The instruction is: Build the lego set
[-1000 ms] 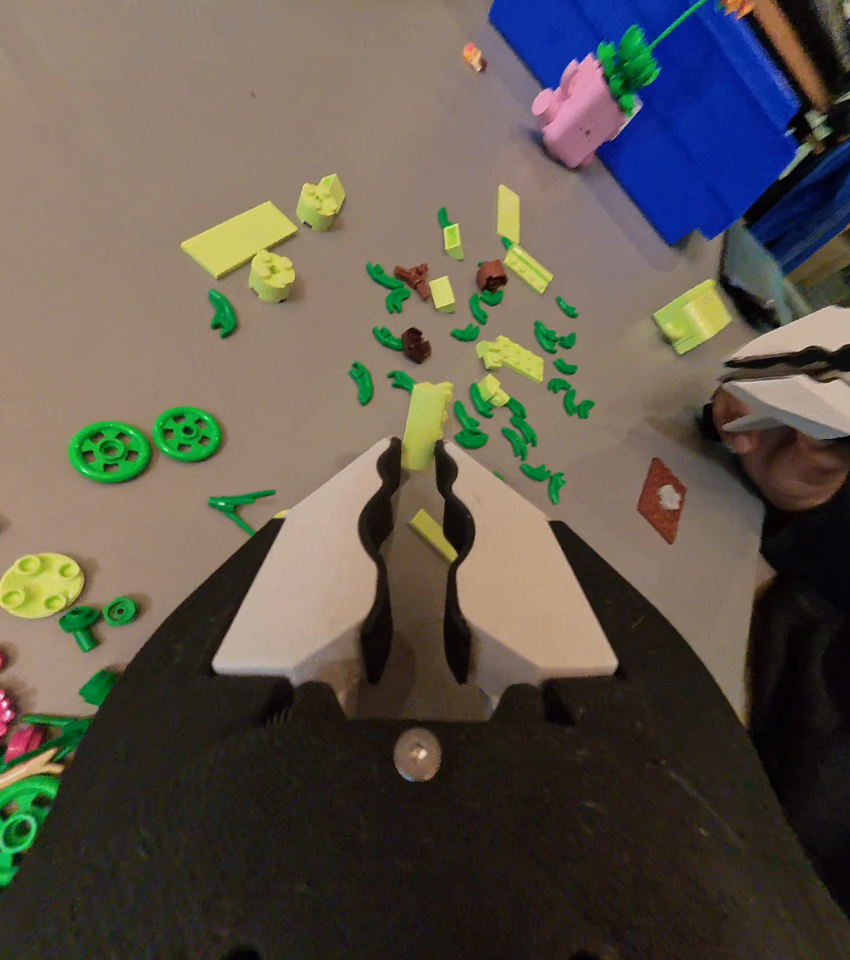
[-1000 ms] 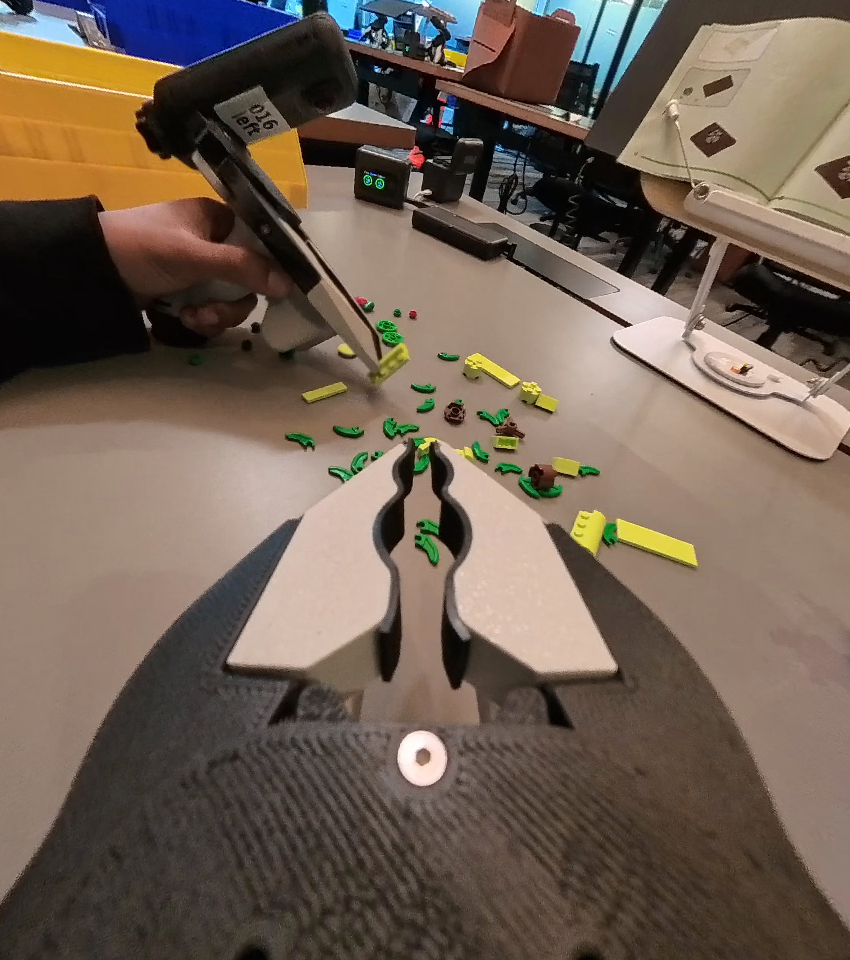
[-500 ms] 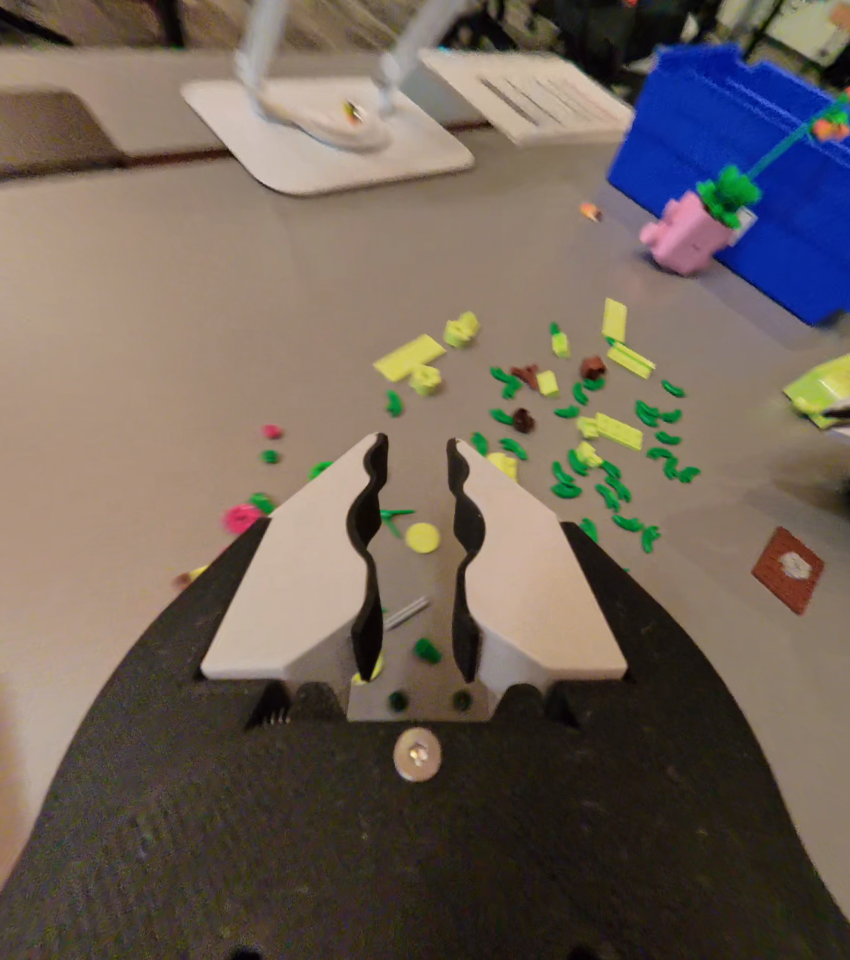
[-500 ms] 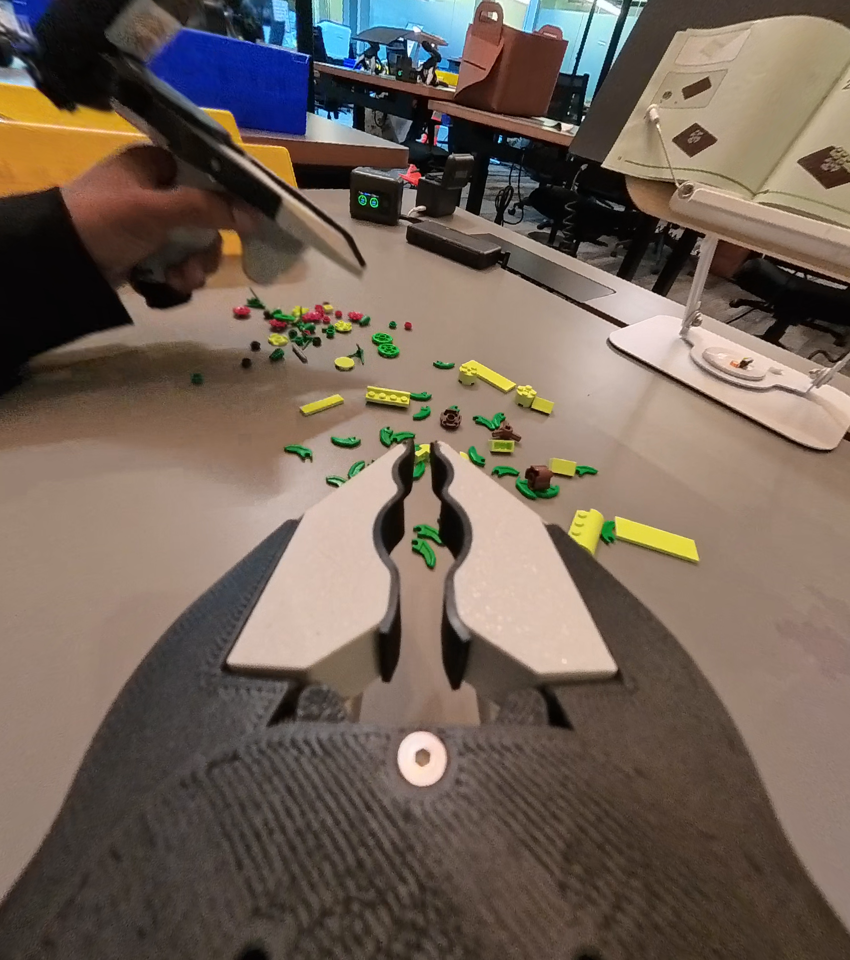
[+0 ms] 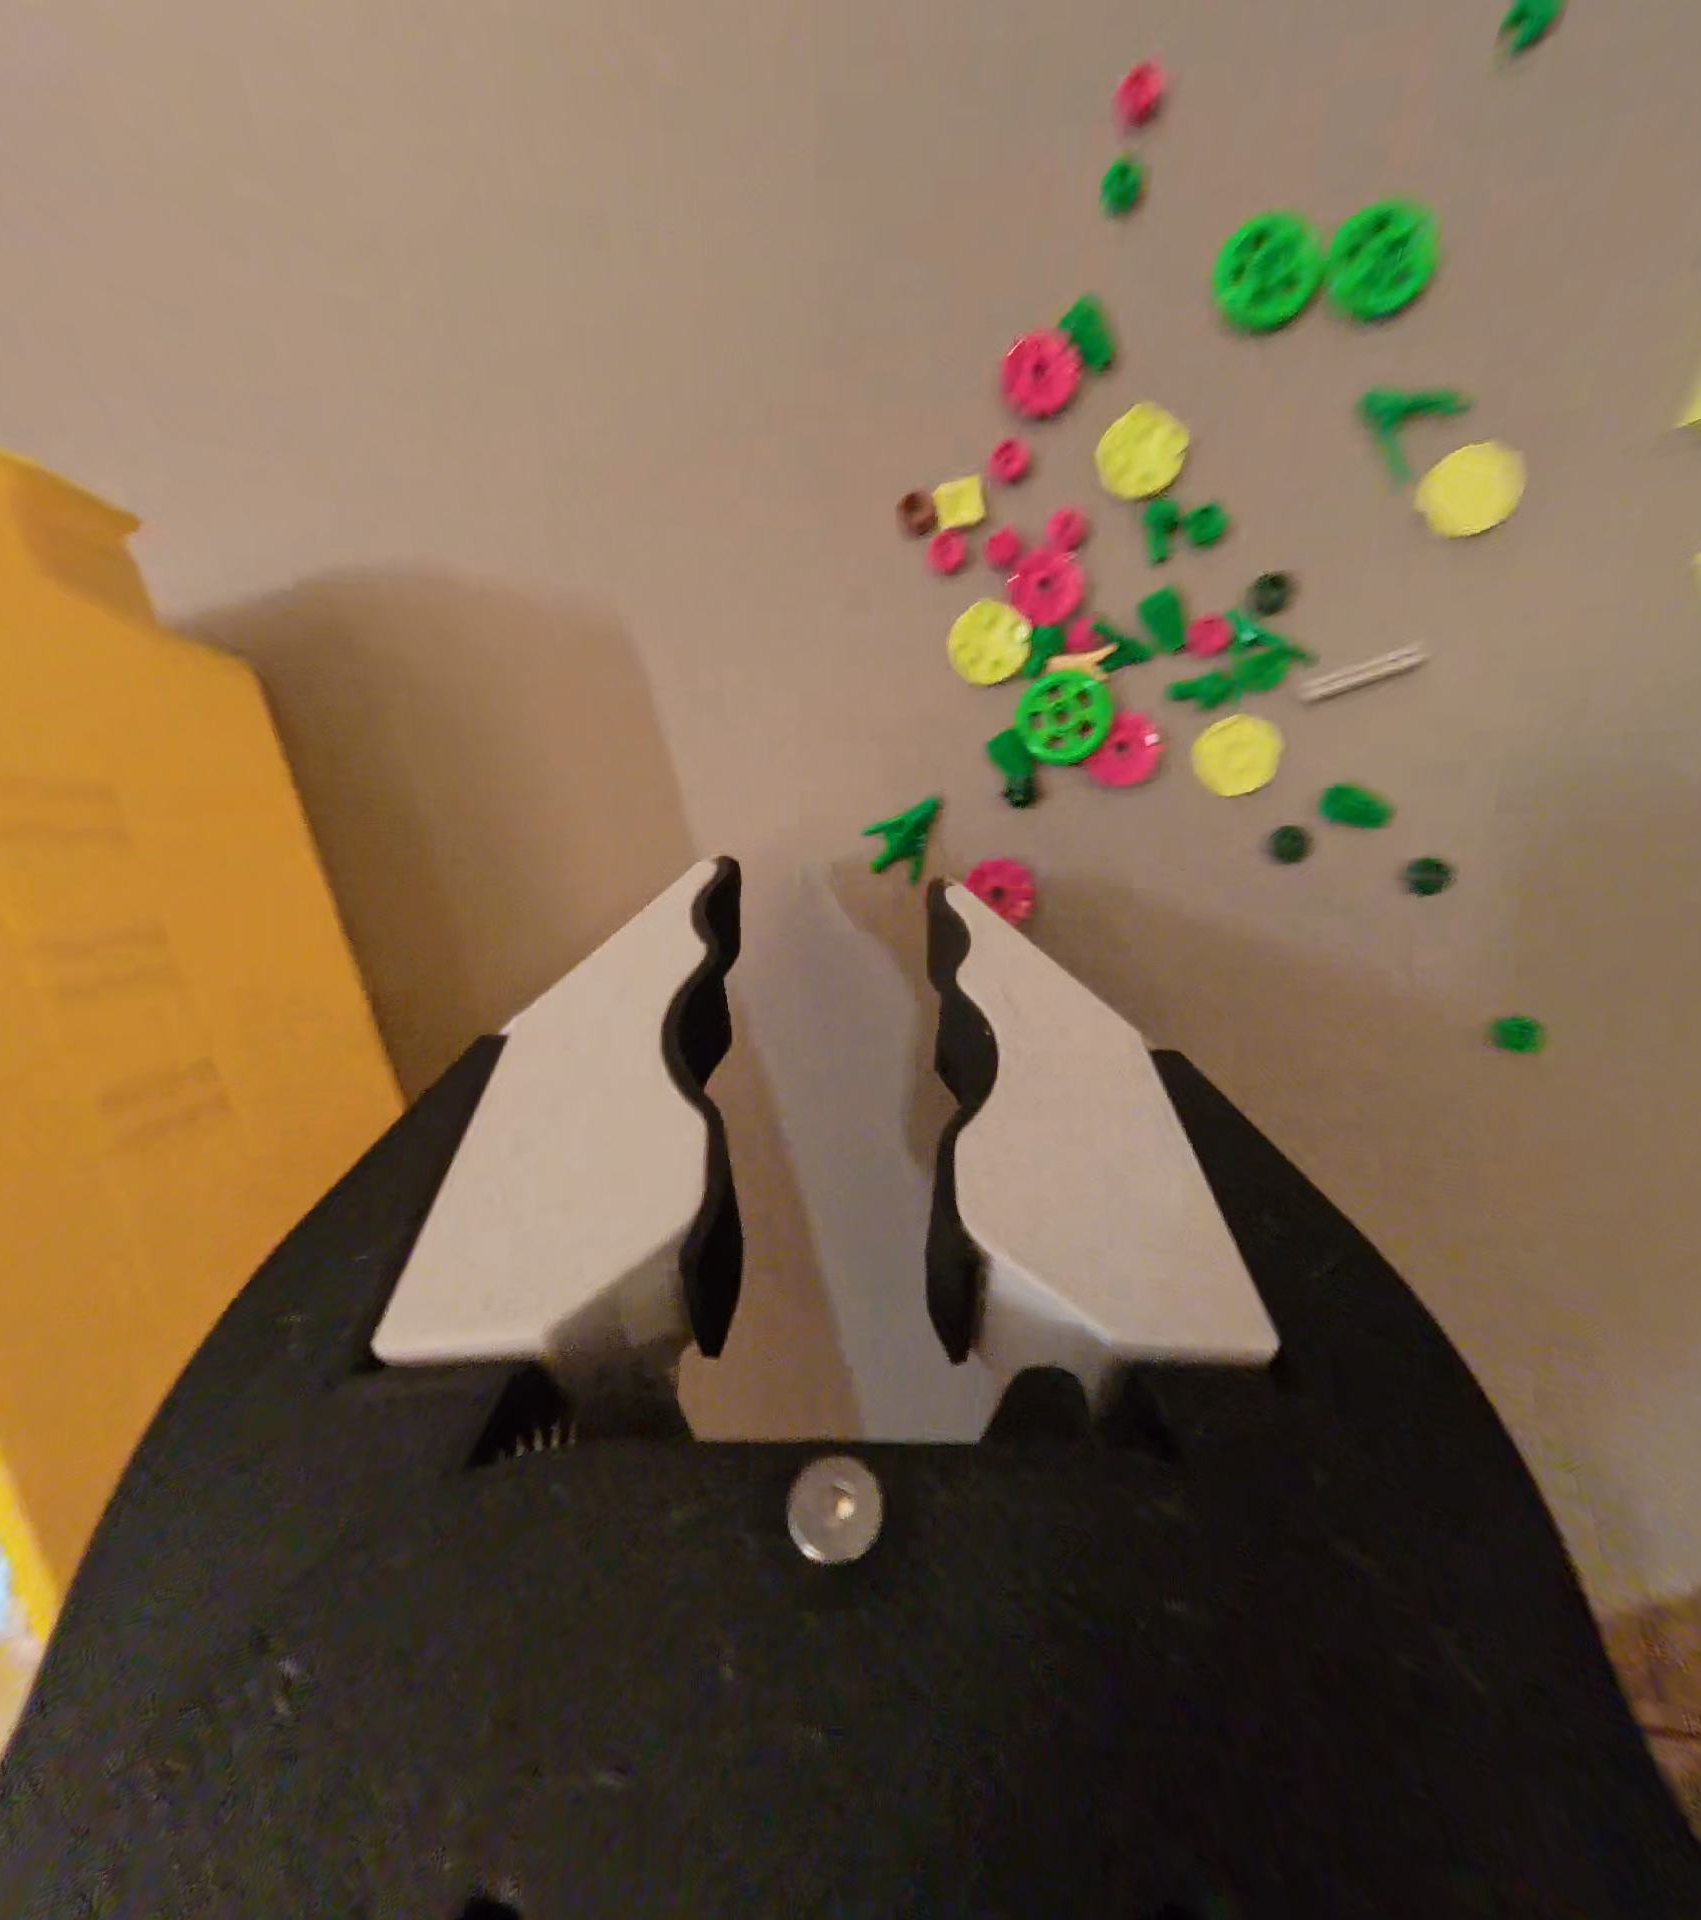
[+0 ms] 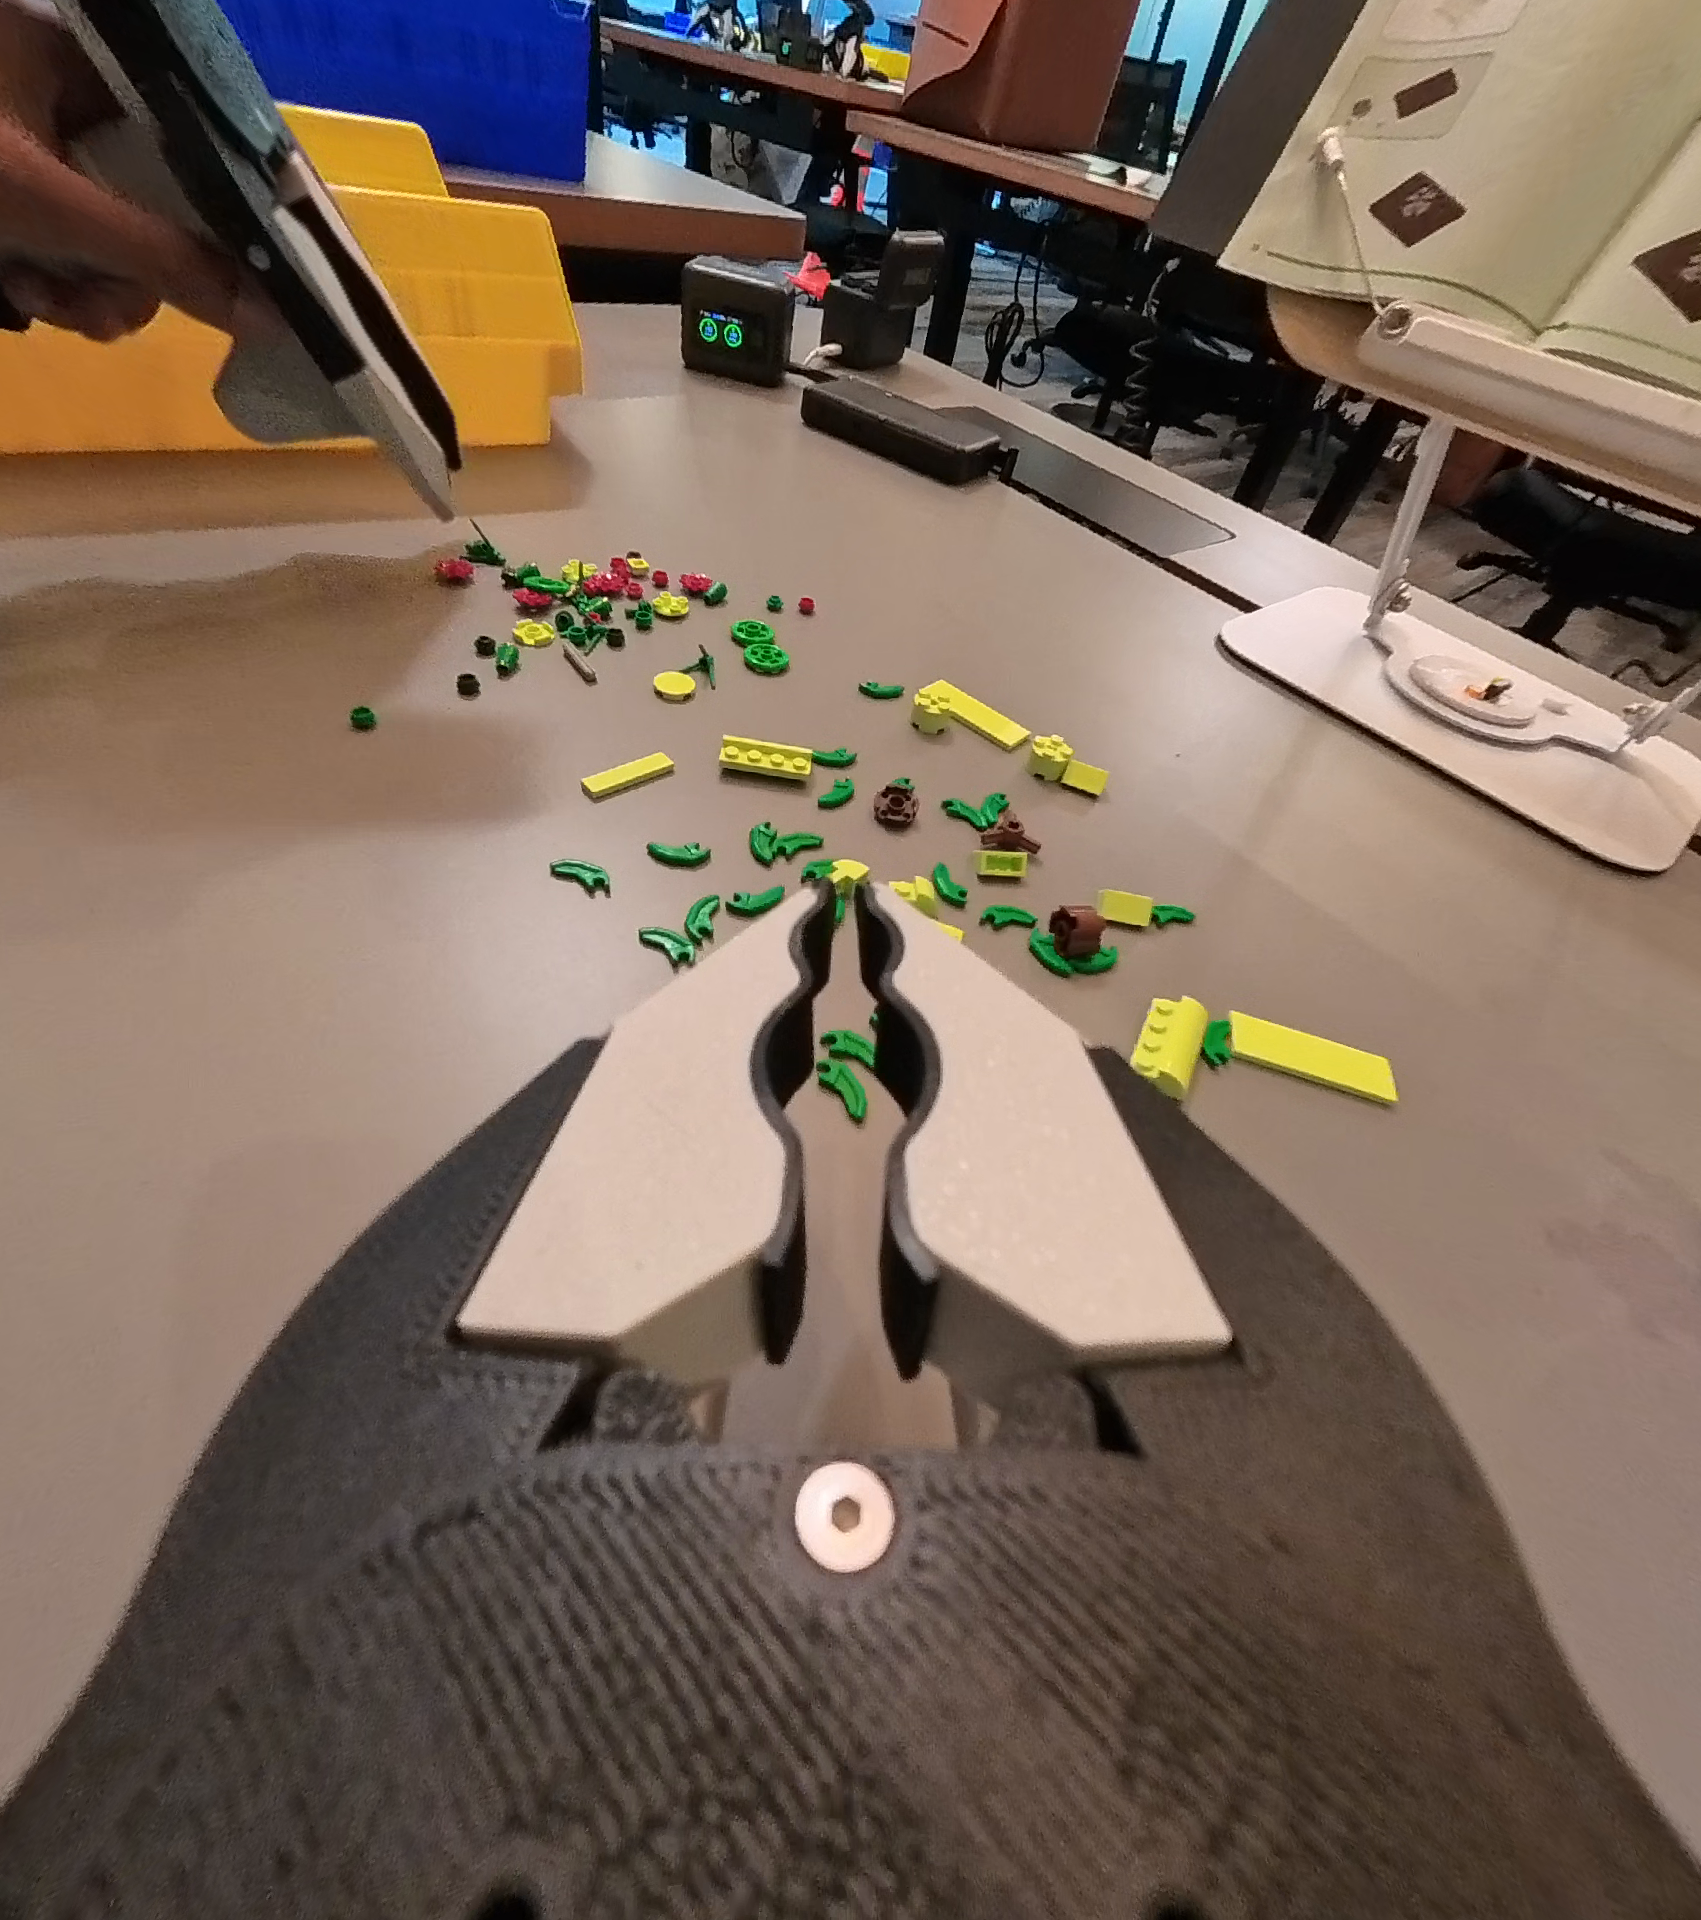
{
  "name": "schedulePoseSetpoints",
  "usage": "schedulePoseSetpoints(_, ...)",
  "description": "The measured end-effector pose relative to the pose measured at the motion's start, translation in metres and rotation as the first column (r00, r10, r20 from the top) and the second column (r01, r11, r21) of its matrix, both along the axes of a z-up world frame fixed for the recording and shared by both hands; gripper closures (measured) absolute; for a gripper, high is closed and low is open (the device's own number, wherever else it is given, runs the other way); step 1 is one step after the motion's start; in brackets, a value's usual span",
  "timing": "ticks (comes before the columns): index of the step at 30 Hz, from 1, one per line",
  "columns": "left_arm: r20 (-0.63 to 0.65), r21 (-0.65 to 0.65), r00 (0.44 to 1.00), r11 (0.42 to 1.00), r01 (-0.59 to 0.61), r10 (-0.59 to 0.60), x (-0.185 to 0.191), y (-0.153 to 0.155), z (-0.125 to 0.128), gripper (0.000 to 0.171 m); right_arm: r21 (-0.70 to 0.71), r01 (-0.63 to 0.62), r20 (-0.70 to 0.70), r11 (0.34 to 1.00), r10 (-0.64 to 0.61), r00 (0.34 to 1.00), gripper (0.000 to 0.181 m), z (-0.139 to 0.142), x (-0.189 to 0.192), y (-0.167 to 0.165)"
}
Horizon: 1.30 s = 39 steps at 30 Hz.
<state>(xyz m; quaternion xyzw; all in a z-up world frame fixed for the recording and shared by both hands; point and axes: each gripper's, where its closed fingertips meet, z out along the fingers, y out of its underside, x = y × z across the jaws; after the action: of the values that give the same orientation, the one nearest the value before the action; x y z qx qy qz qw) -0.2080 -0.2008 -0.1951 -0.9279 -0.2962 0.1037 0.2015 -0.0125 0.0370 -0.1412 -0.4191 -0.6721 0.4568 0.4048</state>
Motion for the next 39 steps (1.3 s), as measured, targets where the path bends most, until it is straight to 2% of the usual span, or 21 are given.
schedulePoseSetpoints(2,-0.006,-0.027,1.0,1.0,0.007,-0.008,0.0,0.001,-0.005,0.142,0.009,0.001,0.015,1.0,-0.001,1.0,0.18,-0.002,-0.001,-0.001)
schedulePoseSetpoints(5,0.028,0.023,0.999,0.999,0.026,-0.026,0.004,0.012,-0.008,0.145,0.023,0.001,0.03,1.0,-0.002,1.0,0.18,-0.005,-0.003,-0.001)
schedulePoseSetpoints(8,-0.014,0.013,1.0,1.0,0.026,-0.026,0.0,0.011,-0.004,0.152,0.03,0.0,0.031,1.0,-0.001,1.0,0.181,-0.006,-0.003,-0.002)
schedulePoseSetpoints(12,-0.118,0.152,0.993,0.987,0.043,-0.025,-0.005,0.031,0.027,0.165,0.017,-0.002,0.023,1.0,0.001,1.0,0.181,-0.004,-0.003,-0.001)
schedulePoseSetpoints(15,-0.232,0.305,0.969,0.939,0.16,-0.09,0.006,0.069,0.058,0.171,-0.007,-0.003,0.008,1.0,0.003,1.0,0.181,-0.001,-0.002,0.001)
schedulePoseSetpoints(17,-0.286,0.326,0.936,0.898,0.295,-0.203,0.032,0.104,0.065,0.171,-0.024,-0.002,-0.008,1.0,0.002,1.0,0.181,0.003,-0.001,0.002)
schedulePoseSetpoints(20,-0.366,0.261,0.881,0.875,0.407,-0.301,0.069,0.157,0.056,0.171,-0.039,0.031,-0.058,0.999,-0.033,0.998,0.181,0.01,0.0,0.01)
schedulePoseSetpoints(22,-0.479,0.213,0.823,0.87,0.445,-0.304,0.088,0.19,0.049,0.169,-0.039,0.085,-0.101,0.996,-0.089,0.991,0.181,0.017,0.006,0.02)
schedulePoseSetpoints(24,-0.587,0.204,0.74,0.825,0.527,-0.328,0.117,0.217,0.039,0.156,-0.017,0.123,-0.103,0.992,-0.125,0.987,0.181,0.019,0.016,0.027)
schedulePoseSetpoints(26,-0.649,0.135,0.659,0.795,0.591,-0.38,0.139,0.232,0.03,0.171,0.016,0.156,-0.079,0.988,-0.154,0.985,0.18,0.016,0.027,0.033)
schedulePoseSetpoints(27,-0.666,0.138,0.65,0.796,0.59,-0.366,0.144,0.239,0.032,0.171,0.027,0.175,-0.064,0.984,-0.173,0.983,0.177,0.013,0.032,0.037)
schedulePoseSetpoints(28,-0.658,0.185,0.667,0.785,0.592,-0.348,0.151,0.247,0.036,0.171,0.028,0.191,-0.045,0.981,-0.19,0.981,0.175,0.01,0.037,0.041)
schedulePoseSetpoints(29,-0.618,0.269,0.711,0.759,0.592,-0.336,0.16,0.258,0.041,0.171,0.017,0.203,-0.025,0.979,-0.202,0.979,0.172,0.006,0.041,0.045)
schedulePoseSetpoints(32,-0.415,0.499,0.847,0.695,0.518,-0.333,0.18,0.289,0.053,0.171,-0.044,0.229,0.039,0.972,-0.228,0.973,0.162,-0.002,0.052,0.052)
schedulePoseSetpoints(33,-0.374,0.522,0.861,0.689,0.503,-0.345,0.183,0.299,0.055,0.171,-0.056,0.234,0.06,0.971,-0.23,0.971,0.165,-0.004,0.056,0.053)
schedulePoseSetpoints(34,-0.37,0.506,0.865,0.707,0.494,-0.34,0.182,0.306,0.054,0.171,-0.067,0.229,0.087,0.971,-0.223,0.971,0.171,-0.007,0.061,0.053)
schedulePoseSetpoints(36,-0.452,0.439,0.839,0.743,0.506,-0.304,0.174,0.315,0.055,0.171,-0.083,0.209,0.131,0.974,-0.197,0.971,0.181,-0.013,0.072,0.048)
schedulePoseSetpoints(37,-0.483,0.433,0.826,0.741,0.514,-0.291,0.174,0.316,0.057,0.171,-0.087,0.218,0.141,0.972,-0.205,0.969,0.181,-0.014,0.076,0.048)
schedulePoseSetpoints(39,-0.461,0.493,0.84,0.705,0.51,-0.286,0.18,0.315,0.059,0.171,-0.076,0.247,0.132,0.966,-0.236,0.963,0.181,-0.014,0.08,0.05)
